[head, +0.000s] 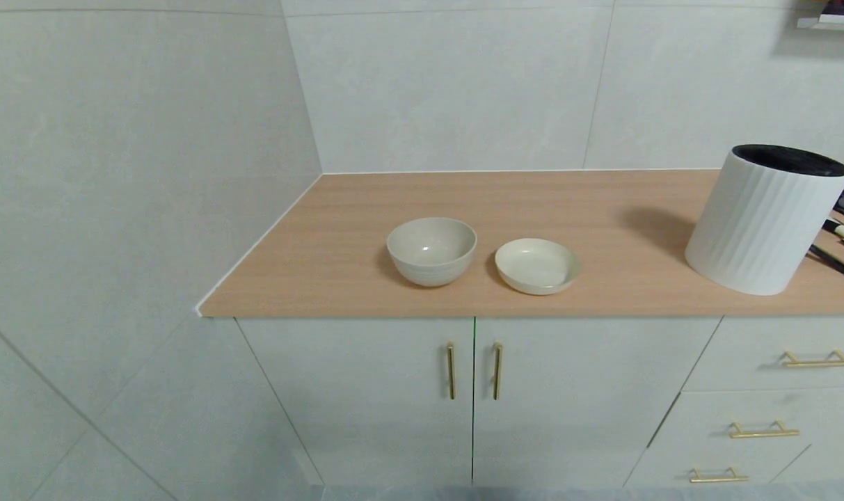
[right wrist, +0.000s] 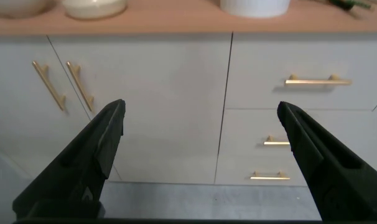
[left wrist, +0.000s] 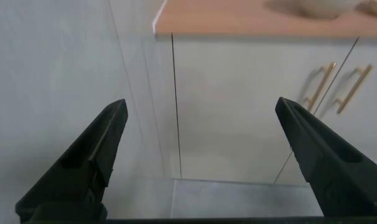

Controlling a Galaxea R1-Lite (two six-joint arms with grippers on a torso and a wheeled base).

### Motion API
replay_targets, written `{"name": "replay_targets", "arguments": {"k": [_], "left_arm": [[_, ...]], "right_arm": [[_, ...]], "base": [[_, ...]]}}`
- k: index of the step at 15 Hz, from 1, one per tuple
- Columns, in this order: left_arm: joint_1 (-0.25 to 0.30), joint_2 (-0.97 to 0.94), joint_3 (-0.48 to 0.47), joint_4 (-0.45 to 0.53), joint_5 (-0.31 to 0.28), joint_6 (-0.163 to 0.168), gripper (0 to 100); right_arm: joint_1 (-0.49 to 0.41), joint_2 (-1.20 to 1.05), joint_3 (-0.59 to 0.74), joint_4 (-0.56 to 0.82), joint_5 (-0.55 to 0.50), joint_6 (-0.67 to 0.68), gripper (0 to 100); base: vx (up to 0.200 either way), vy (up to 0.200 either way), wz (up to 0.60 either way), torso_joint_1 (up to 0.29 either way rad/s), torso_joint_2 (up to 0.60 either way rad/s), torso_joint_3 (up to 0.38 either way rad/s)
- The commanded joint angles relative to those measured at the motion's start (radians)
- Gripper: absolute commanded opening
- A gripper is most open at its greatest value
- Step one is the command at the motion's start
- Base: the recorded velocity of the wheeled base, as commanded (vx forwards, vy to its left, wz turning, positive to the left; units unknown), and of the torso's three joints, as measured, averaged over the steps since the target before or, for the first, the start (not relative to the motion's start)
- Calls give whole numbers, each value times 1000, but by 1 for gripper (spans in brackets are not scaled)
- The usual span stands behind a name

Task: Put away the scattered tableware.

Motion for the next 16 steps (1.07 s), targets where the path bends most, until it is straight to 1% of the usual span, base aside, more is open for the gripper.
{"name": "replay_targets", "arguments": {"k": [1,9,16], "left_arm": [[0,0,0,0,0,-1,100],[0,0,0,-1,0,-1,100],[0,0,0,0,0,0,100]], "right_arm": [[0,1,0,0,0,0,100],[0,1,0,0,0,0,100],[0,1,0,0,0,0,100]], "base": [[0,0,0,-237,510,290],[0,0,0,-198,490,286],[0,0,0,-161,461,299]]}}
